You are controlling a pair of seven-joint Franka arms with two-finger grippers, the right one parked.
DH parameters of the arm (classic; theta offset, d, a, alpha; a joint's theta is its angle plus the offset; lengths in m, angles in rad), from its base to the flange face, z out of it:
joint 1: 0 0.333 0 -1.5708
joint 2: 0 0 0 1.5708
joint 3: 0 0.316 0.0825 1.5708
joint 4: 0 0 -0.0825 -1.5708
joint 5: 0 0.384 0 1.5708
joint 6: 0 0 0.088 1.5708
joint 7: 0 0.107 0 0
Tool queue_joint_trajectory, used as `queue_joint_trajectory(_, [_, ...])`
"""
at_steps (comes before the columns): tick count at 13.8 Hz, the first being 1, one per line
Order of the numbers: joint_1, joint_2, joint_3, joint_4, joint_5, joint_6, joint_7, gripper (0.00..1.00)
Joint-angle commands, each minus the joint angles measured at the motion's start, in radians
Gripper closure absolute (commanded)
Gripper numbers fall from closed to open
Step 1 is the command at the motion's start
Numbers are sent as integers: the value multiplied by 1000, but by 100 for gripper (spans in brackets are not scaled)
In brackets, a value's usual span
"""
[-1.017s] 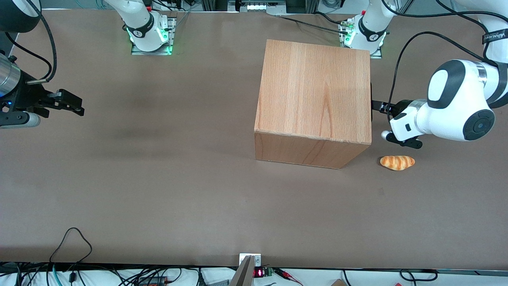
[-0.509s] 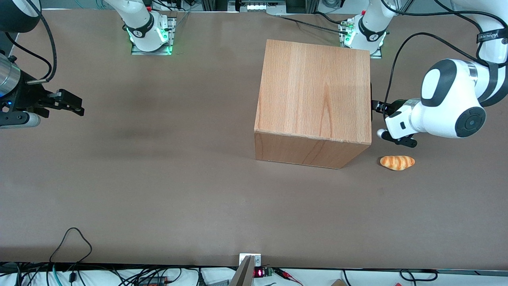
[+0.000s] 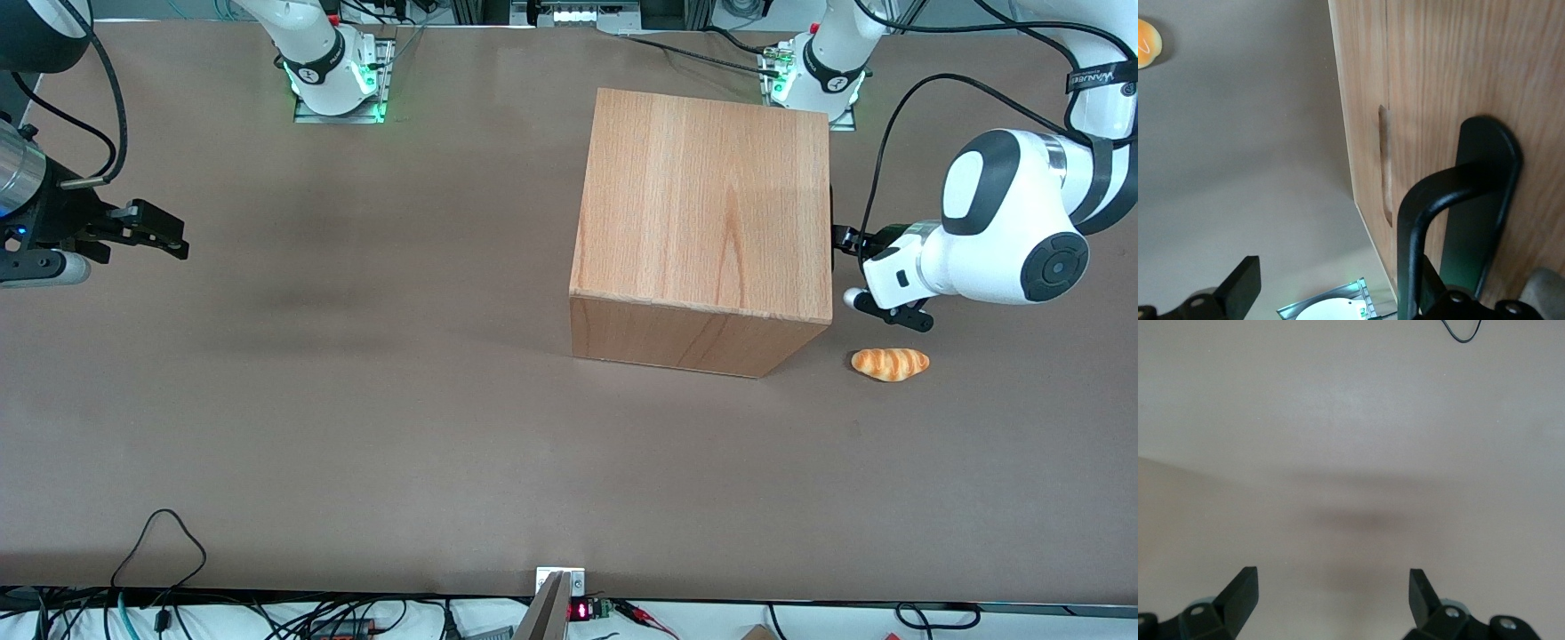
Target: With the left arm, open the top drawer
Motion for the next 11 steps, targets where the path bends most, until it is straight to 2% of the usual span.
queue_joint_trajectory(1, [8,-26,-4,-38,-10,32,15,0])
queue_joint_trajectory(4, [20,-51,4,-38,-4,24,14,0])
queue_joint_trajectory(11, [135,-71,4,-34,53,14,66,0])
